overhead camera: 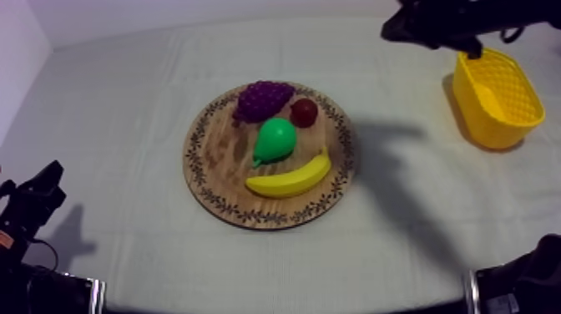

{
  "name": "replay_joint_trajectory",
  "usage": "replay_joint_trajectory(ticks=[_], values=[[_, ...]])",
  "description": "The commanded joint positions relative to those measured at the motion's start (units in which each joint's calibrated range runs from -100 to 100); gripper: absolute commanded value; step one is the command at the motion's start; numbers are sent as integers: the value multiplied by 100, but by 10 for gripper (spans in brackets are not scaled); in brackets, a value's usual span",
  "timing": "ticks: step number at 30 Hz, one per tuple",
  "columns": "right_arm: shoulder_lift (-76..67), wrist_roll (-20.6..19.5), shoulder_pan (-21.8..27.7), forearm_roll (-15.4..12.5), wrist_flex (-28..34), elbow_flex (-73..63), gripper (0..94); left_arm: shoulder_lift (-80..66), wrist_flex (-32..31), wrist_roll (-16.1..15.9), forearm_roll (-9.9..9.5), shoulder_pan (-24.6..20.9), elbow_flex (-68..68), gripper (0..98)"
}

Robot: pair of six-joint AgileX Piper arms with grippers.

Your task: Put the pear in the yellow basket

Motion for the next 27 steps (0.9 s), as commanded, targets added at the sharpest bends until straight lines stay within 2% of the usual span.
replay_joint_trajectory(ticks=[1, 10, 23, 27], values=[[603, -70, -40, -67, 3, -64, 34, 0, 1, 1, -2, 1, 2, 1], [1525, -307, -335, -355, -2, -255, 221, 0, 1, -1, -2, 1, 2, 1], [2473, -497, -682, -549, -434, -319, 630, 0, 1, 1, -2, 1, 2, 1], [2797, -563, -806, -523, -525, -362, 720, 0, 1, 1, -2, 1, 2, 1]])
